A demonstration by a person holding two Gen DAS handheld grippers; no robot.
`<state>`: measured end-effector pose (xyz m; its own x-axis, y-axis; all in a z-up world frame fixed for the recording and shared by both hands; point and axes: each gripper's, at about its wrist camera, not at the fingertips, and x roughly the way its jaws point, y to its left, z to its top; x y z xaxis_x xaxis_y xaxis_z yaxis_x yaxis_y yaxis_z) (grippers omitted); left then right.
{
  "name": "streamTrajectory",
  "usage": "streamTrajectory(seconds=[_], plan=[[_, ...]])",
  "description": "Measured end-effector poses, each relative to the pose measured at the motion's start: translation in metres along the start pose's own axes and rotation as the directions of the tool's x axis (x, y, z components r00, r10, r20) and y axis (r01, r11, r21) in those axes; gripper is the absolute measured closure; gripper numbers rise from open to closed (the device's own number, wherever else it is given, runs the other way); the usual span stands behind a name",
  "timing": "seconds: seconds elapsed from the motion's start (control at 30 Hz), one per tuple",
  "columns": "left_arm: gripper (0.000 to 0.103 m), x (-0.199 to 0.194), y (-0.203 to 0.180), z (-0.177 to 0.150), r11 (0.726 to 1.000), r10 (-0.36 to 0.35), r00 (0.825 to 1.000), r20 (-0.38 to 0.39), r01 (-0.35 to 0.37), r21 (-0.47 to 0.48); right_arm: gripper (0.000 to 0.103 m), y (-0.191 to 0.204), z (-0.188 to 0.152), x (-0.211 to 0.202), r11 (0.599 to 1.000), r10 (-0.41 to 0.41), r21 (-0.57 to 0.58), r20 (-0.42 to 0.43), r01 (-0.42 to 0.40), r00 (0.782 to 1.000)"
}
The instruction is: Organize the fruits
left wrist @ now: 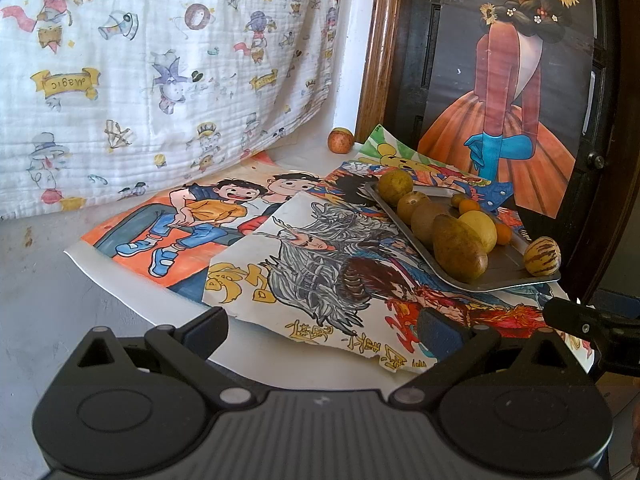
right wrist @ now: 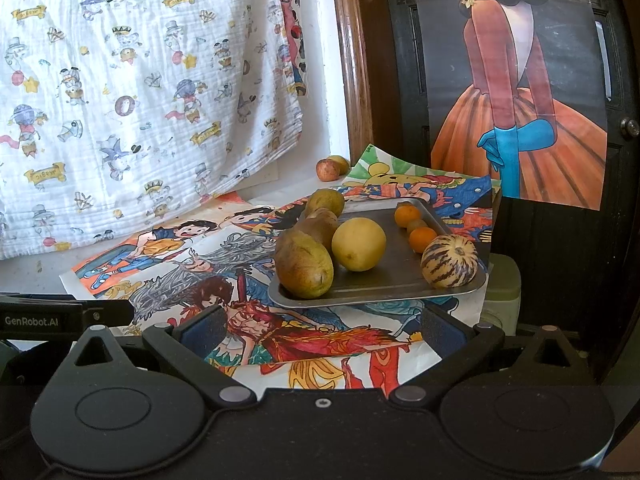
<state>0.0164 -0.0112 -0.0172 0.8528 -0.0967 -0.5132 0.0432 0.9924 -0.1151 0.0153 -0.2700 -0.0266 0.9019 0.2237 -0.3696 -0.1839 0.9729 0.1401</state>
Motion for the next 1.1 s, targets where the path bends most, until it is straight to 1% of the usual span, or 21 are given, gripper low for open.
streamTrajectory(seconds=[1.1], plan=[[0.0,0.0023,0.0025,-0.0021,1.0,-0.008,1.0,-0.007,0.008,-0.005,0.001,0.001,-0.0015,0.0009,1.0,0.001,0.0,-0.004,-0.001,1.0]])
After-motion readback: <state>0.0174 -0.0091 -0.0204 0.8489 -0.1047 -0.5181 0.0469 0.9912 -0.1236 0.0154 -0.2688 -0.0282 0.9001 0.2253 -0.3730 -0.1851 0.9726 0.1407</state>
